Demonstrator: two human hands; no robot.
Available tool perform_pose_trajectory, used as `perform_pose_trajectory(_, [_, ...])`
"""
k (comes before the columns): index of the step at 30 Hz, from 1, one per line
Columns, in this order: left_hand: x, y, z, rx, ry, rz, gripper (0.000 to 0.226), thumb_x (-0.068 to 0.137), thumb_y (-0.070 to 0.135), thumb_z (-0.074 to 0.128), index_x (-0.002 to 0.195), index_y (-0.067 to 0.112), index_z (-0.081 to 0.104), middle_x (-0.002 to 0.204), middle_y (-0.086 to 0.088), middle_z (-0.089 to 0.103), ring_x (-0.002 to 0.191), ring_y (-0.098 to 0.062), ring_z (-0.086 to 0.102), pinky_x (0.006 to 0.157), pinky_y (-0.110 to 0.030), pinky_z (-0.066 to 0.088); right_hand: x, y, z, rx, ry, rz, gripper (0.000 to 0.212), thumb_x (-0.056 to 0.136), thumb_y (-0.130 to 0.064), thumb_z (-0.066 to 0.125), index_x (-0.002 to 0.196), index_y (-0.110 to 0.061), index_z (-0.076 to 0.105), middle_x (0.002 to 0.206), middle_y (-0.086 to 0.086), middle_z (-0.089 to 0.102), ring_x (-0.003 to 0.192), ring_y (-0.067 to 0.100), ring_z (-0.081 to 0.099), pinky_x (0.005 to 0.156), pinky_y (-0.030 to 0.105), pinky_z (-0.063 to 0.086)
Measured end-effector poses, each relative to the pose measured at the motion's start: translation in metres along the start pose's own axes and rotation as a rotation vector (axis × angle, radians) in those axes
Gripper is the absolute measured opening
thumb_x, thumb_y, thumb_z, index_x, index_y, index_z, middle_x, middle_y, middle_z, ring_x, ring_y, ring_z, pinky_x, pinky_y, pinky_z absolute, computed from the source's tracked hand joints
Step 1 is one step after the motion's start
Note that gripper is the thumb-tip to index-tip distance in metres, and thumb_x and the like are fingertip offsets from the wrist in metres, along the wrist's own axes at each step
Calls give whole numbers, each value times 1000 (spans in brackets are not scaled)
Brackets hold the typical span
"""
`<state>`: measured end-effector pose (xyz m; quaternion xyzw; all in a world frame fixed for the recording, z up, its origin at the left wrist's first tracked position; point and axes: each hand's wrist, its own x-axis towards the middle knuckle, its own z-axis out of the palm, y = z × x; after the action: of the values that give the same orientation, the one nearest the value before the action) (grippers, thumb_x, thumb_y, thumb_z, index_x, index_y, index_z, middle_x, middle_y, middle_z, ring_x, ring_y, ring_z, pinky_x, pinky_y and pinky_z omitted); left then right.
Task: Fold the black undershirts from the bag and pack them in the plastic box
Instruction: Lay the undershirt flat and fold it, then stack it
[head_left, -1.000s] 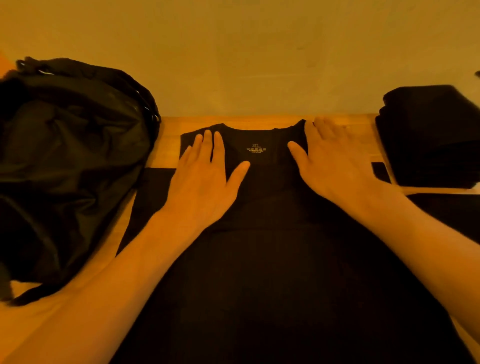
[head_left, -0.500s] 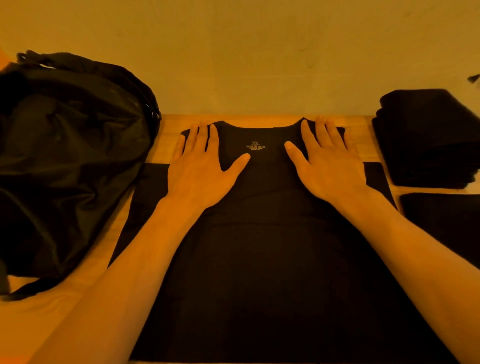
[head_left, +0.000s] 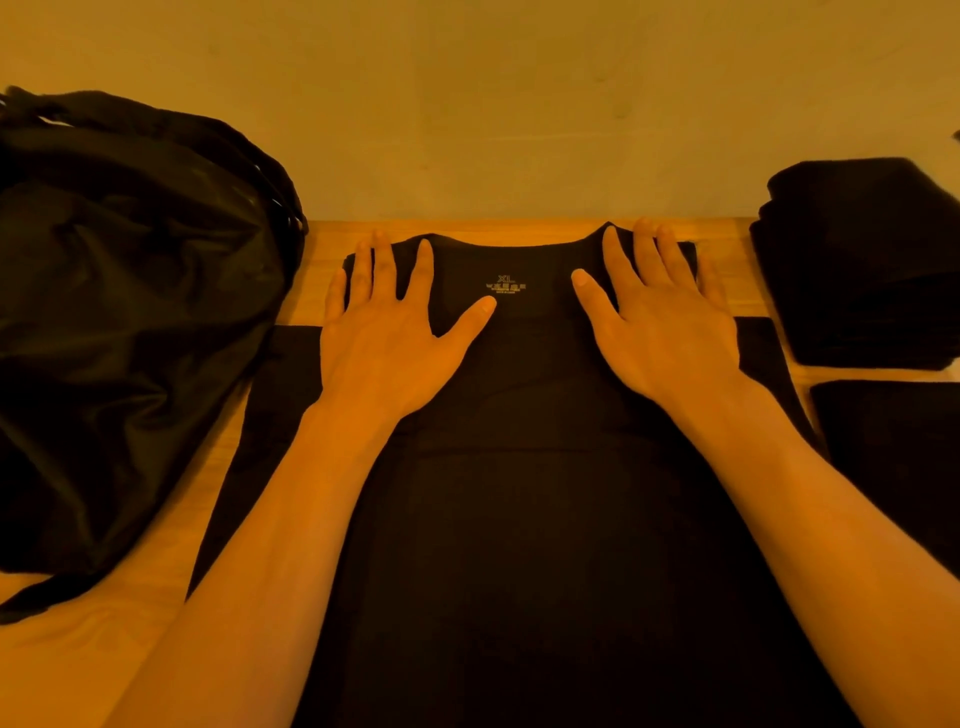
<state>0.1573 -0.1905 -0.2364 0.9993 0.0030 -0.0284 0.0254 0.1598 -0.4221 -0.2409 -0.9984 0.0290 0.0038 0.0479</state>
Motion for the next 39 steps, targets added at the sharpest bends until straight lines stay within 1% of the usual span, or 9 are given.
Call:
perform_pose_trajectory(10, [-3, 1, -4, -28, -18, 0, 99, 82, 89, 2, 163, 31, 1, 169, -10, -12, 156, -25, -14, 127, -47, -3, -2, 0, 1, -27, 1, 0, 76, 97, -69, -2, 161, -28, 5, 169, 7, 1, 156, 23, -6, 125, 49, -4])
perform_pose_trajectory(15, [-53, 7, -27, -66, 211, 69, 87, 94, 78, 6, 163, 24, 8, 169, -12, -8, 156, -26, -11, 125, -41, -5, -46, -14, -23, 8, 36, -139, 73, 100, -65, 0, 161, -25, 0, 169, 11, -2, 155, 25, -9, 125, 44, -6])
perform_pose_trajectory(18, [-109, -6, -23, -12, 130, 33, 89, 91, 80, -2, 161, 26, -3, 169, -9, -15, 154, -22, -18, 123, -39, -10, -100, 1, -28, -46, 45, -123, 79, 98, -66, -5, 161, -16, -6, 168, 11, -6, 155, 23, -9, 126, 42, -1])
perform_pose_trajectory(22, [-146, -33, -1, 38, 2, -18, 97, 79, 83, -13, 160, 30, -10, 168, -8, -19, 153, -21, -21, 126, -41, -7, -127, 32, -18, -86, -64, -15, 92, 90, -68, -8, 160, -9, -3, 168, 13, -4, 155, 24, -6, 127, 42, 3])
perform_pose_trajectory(25, [-147, -38, 3, 33, 5, -41, 99, 78, 87, -13, 161, 33, -8, 168, -9, -15, 154, -22, -17, 126, -40, -4, -127, 36, -10, -43, -46, 9, 93, 92, -70, -1, 160, -7, -2, 168, 14, -4, 155, 23, -7, 126, 40, 0])
perform_pose_trajectory(30, [-136, -37, -10, 6, 9, -34, 100, 80, 87, 7, 162, 31, 3, 170, -12, -6, 156, -26, -9, 125, -41, -3, -120, 38, -16, -32, -11, -3, 88, 95, -68, 4, 161, -9, 7, 168, 17, 3, 156, 28, -3, 125, 43, 2])
perform_pose_trajectory(35, [-127, -48, -3, 34, -60, -45, 97, 82, 86, 4, 162, 31, -6, 168, -15, -15, 155, -26, -17, 126, -42, -4, -112, 42, -15, -68, -81, 75, 90, 95, -68, 4, 160, -6, 7, 167, 22, 3, 155, 32, -1, 126, 46, 7])
perform_pose_trajectory(37, [-134, -44, -1, 39, -40, -8, 95, 83, 85, 2, 161, 32, -8, 167, -15, -17, 154, -27, -19, 126, -42, -5, -116, 31, -20, -115, -36, 78, 87, 98, -65, 6, 160, -5, 9, 166, 23, 7, 155, 34, 2, 126, 48, 8])
perform_pose_trajectory(39, [-147, -37, -4, -5, 27, 15, 94, 85, 84, 1, 162, 29, -5, 167, -15, -17, 154, -27, -20, 125, -40, -8, -122, 1, -28, -137, 52, -32, 78, 102, -58, 10, 160, -7, 11, 166, 21, 10, 155, 32, 4, 126, 47, 8])
